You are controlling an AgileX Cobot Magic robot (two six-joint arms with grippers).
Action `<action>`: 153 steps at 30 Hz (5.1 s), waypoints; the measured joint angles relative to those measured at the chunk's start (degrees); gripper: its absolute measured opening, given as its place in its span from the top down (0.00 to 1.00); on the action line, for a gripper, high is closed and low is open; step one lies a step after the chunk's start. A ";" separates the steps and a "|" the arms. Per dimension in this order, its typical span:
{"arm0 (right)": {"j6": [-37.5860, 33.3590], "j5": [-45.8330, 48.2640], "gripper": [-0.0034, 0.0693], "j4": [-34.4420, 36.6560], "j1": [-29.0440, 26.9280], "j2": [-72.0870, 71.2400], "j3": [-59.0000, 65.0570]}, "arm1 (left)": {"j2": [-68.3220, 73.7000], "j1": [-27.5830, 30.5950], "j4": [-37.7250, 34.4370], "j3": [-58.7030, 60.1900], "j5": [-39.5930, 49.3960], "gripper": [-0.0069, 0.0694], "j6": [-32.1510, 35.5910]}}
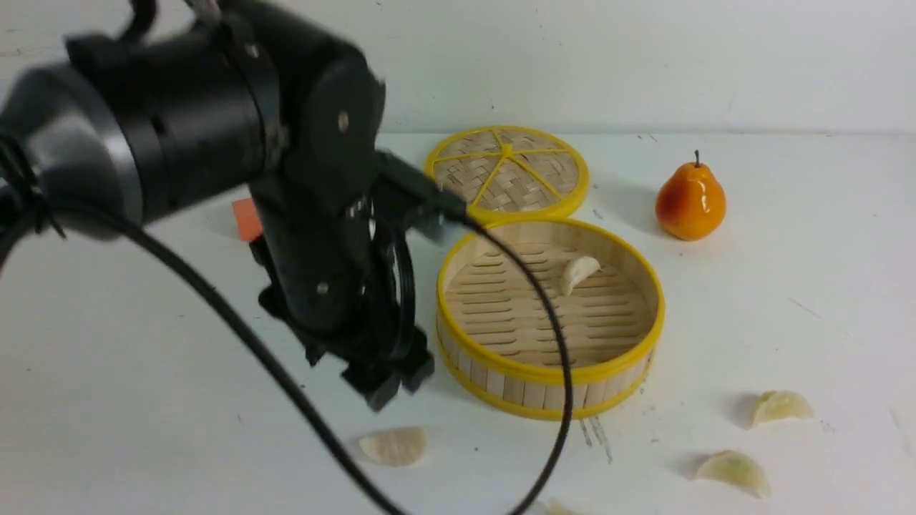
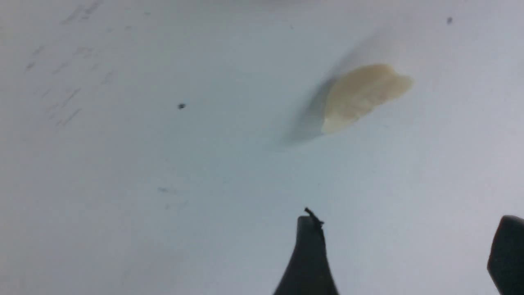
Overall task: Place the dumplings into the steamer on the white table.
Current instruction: 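Reach for and grasp a dumpling on the table with the left gripper, then place the dumpling into the bamboo steamer basket with the left gripper, then reach for and grasp a dumpling on the table with the left gripper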
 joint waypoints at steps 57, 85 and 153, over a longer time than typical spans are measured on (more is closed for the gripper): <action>0.00 2.17 0.79 0.09 0.00 0.00 0.00 | 18.61 -0.08 -7.58 -8.53 -10.66 0.35 -6.70; 0.00 1.08 0.77 0.09 0.00 0.47 0.00 | 18.58 0.03 -8.44 -30.49 -5.76 0.66 -14.22; 0.00 2.16 0.72 -5.37 0.00 -4.05 0.00 | 17.59 -12.41 -21.09 -5.47 -12.79 0.32 46.35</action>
